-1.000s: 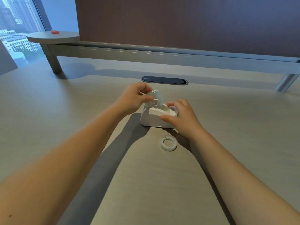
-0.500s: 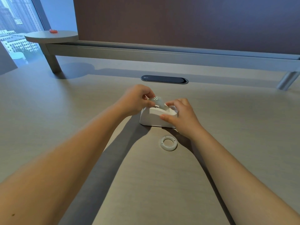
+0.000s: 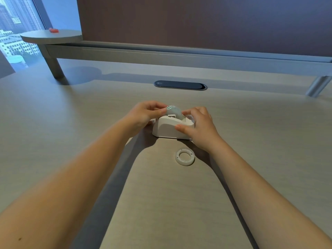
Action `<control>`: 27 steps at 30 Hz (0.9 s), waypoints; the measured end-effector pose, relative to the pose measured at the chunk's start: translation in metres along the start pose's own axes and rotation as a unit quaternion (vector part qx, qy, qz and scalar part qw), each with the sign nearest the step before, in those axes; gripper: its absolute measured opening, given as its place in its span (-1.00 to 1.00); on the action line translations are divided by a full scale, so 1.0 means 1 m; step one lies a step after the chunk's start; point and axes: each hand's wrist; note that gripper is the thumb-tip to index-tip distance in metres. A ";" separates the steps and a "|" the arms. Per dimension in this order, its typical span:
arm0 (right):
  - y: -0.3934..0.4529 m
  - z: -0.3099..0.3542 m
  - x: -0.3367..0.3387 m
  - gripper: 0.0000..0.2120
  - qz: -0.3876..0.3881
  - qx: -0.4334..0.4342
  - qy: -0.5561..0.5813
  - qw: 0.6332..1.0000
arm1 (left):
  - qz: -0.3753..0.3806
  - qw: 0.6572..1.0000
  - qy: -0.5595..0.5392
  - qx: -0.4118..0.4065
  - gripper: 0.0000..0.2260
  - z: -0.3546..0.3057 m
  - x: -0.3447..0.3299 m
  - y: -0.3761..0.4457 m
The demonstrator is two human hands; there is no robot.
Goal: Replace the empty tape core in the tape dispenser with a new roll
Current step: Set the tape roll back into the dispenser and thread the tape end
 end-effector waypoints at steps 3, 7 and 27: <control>0.000 0.001 0.000 -0.58 -0.002 -0.005 -0.002 1.000 | 0.000 1.000 0.013 -0.005 -0.91 0.000 0.001 0.001; 0.001 0.005 0.007 -0.58 0.037 -0.022 0.007 0.999 | -0.014 0.999 0.032 -0.015 -0.67 0.001 0.000 -0.001; 0.011 0.044 0.018 -0.81 -0.055 -0.021 0.019 0.998 | -0.048 0.997 0.049 -0.035 -0.63 0.012 0.000 -0.018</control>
Point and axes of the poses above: each hand's wrist, its own y-axis towards the middle knuckle, its own x-axis out of the back of the hand, z = x × y, and after that the axes turned 3 degrees about -y, right-handed
